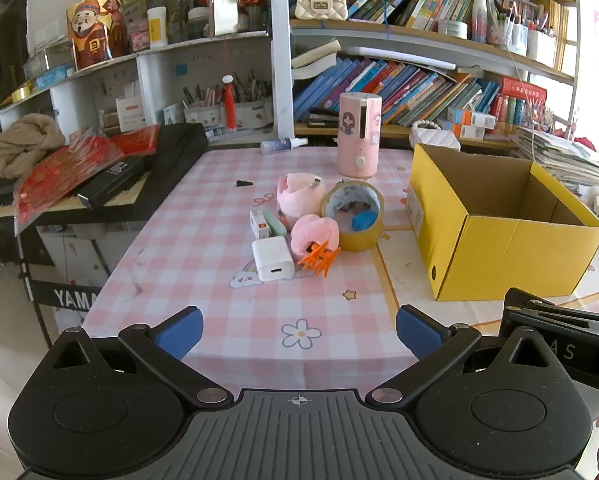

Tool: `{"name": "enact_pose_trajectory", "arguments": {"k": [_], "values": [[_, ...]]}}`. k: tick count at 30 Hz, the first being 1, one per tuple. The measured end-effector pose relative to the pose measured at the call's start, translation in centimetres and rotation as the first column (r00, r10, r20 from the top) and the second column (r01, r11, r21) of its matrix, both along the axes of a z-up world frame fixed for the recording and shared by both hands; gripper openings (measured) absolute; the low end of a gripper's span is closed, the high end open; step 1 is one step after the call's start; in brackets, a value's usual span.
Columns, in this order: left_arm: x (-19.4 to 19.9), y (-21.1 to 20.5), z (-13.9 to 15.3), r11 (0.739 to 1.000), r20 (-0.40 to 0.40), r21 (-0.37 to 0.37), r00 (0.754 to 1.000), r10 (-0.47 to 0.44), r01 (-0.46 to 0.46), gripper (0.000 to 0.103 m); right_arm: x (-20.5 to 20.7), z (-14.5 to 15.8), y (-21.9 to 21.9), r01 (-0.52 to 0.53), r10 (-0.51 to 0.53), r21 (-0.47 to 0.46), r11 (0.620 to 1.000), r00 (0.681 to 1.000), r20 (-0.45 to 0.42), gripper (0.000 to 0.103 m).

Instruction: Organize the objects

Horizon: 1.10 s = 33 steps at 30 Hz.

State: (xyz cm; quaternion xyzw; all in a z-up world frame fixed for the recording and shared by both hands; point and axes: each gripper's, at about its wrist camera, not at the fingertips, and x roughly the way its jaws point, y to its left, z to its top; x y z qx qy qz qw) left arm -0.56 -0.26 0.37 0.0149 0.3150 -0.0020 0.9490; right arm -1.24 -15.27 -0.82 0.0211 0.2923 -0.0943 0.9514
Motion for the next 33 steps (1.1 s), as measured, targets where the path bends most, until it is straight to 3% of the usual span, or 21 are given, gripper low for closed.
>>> {"name": "enact_pose_trajectory", "arguments": {"k": [25,33], "values": [[0.2,0.4,-0.3,1.0,-0.03,-0.001,1.0,-0.005,0.005,0.103,0.7,-0.8,-0.3,-0.003,0.003,0.016,1.0,1.0,-0.02,0.103],[0.8,0.9,-0.6,0.998,-0.067,-0.054,0.997,-0.031,0.027,0.103,0.7,-0.8,-0.2,-0.003,0.004,0.024,1.0,1.0,-0.018,0.103]]}}
